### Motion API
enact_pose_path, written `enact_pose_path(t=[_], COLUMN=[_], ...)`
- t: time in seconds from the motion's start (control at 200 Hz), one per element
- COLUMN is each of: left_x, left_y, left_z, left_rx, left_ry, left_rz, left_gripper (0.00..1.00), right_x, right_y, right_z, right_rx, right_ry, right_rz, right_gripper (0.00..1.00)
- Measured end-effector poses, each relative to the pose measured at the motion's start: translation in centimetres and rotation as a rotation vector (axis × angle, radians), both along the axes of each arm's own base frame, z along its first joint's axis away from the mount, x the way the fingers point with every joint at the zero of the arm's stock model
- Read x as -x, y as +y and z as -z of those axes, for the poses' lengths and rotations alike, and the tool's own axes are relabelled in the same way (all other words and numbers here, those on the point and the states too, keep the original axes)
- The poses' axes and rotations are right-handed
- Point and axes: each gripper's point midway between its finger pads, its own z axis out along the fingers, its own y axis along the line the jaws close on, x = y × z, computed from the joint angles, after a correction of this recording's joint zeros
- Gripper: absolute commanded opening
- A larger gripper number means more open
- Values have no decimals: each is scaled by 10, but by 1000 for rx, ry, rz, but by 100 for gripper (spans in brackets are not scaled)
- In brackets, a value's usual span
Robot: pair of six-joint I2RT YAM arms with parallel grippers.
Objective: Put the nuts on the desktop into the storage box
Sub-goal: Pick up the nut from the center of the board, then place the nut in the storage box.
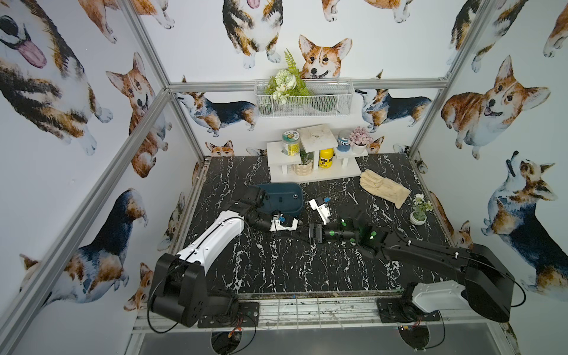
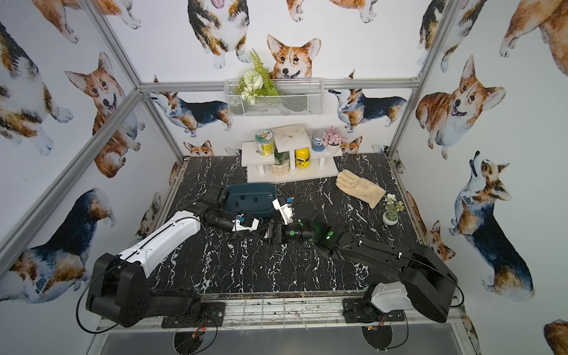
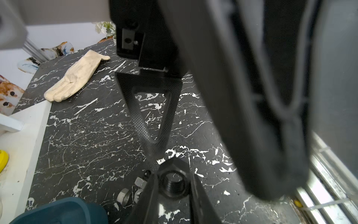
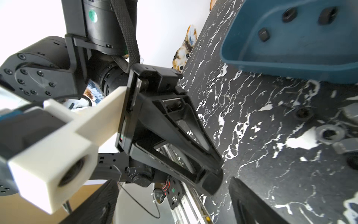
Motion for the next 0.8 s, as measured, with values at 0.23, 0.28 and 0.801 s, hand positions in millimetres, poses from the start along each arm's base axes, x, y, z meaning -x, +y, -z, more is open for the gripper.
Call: enact_pose_path(t=[0.23,0.28,0.801], left_x=[-26,-35,-178], left_y=[12,15,18], left_z=[-9,-11,11], left_rx=[32,35,-81], left_ry=[47,54,144], left_rz=[-88,-113,-596], left_gripper=[17,16,16], right_x=[-16,-21,-52], right_y=[-18,-23,-65], right_z=[6,9,27], right_rx=[80,106,344], right_ry=[-46,-57,-129], right_rz=[125,160,402], right_gripper=[98,99,100])
